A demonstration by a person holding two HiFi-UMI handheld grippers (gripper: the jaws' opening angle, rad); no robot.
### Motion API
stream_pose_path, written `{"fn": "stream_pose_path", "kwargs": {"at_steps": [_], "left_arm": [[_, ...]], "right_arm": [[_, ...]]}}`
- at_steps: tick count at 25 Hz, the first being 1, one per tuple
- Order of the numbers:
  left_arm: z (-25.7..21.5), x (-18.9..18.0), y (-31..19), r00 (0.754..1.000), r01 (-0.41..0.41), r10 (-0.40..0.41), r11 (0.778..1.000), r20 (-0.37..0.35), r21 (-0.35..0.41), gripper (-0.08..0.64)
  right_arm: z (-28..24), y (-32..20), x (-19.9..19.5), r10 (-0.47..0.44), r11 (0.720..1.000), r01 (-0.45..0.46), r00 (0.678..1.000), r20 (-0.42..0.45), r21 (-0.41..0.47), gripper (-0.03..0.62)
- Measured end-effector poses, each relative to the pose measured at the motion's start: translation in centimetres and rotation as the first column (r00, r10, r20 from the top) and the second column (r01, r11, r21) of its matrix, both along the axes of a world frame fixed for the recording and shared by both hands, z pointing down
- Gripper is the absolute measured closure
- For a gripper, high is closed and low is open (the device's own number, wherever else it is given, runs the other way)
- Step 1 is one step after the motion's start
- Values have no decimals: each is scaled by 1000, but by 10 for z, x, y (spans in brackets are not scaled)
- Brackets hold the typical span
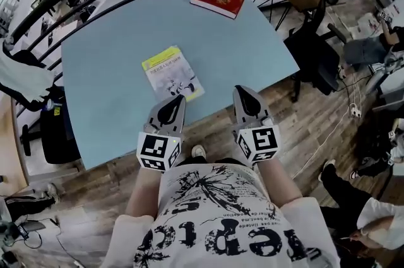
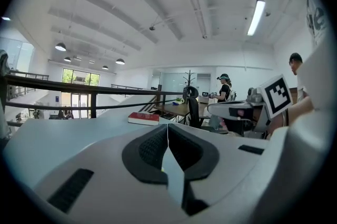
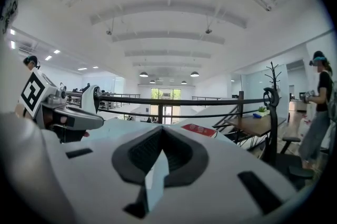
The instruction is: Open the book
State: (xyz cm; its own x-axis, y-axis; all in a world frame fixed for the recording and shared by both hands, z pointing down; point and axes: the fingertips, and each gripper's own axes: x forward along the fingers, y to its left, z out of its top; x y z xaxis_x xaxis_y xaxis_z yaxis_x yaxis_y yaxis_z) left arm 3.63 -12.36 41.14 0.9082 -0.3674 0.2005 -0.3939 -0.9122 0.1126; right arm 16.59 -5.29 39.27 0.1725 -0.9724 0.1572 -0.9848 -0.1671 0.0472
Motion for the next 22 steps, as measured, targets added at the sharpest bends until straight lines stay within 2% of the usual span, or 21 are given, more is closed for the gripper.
{"fn": "stream_pose_path", "kwargs": {"at_steps": [6,12,15,20,22], "left_arm": [[21,11,-39,999,30,-28,999,38,-38,540],[35,11,-57,995,95,-93,991,28,-90,540],[52,13,-57,985,162,-155,982,72,-97,540],[103,25,-61,955,250,-224,961,194,-117,538],[120,31,-60,941,298,-262,942,214,-155,538]], "right_arm": [[16,-55,11,-47,998,48,999,25,-39,583],[27,-103,10,-147,987,149,989,34,-53,583],[35,-121,8,-235,969,238,971,50,-65,583],[55,-137,17,-353,928,358,933,68,-100,583],[61,-140,25,-389,911,396,918,77,-116,583]]}}
